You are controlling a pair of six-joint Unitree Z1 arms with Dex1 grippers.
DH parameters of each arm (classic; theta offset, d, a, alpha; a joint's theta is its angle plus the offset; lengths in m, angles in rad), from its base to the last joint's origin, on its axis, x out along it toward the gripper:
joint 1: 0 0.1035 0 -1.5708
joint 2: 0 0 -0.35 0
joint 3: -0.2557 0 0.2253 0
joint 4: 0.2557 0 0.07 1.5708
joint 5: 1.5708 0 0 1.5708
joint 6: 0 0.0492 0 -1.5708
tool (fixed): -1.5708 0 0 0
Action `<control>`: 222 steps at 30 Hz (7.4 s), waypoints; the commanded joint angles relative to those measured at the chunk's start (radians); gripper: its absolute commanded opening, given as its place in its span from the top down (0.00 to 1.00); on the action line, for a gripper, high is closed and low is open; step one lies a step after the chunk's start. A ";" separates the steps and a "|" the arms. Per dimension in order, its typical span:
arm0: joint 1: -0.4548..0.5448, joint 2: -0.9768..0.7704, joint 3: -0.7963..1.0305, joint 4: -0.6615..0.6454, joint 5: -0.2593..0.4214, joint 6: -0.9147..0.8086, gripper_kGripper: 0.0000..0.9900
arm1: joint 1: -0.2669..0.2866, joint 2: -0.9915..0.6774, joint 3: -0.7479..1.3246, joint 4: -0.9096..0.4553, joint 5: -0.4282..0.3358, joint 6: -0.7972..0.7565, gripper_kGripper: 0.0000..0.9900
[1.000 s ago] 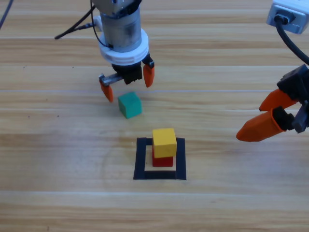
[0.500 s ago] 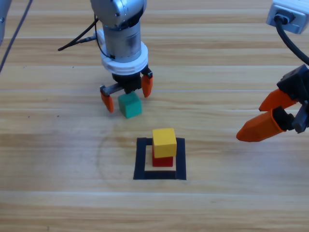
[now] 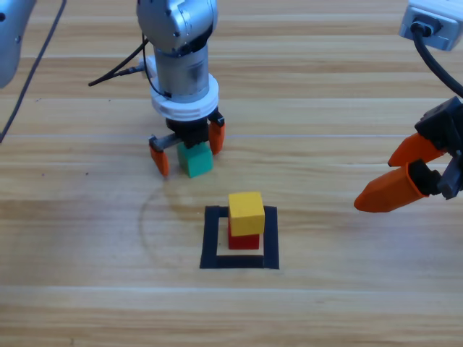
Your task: Stack the blocks in the rectangular block: red at the bottom, yellow in the middle, green on top
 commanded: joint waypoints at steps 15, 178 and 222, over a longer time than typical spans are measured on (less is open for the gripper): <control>0.004 0.061 -0.036 0.010 -0.007 0.001 0.56 | -0.025 0.014 0.034 -0.018 0.011 -0.007 0.00; -0.329 -0.153 0.065 0.109 -0.006 0.379 0.78 | -0.025 0.022 0.048 -0.016 0.011 -0.007 0.00; -0.665 -1.151 1.177 -0.593 0.450 0.499 0.00 | -0.019 0.007 0.045 -0.019 -0.072 0.003 0.00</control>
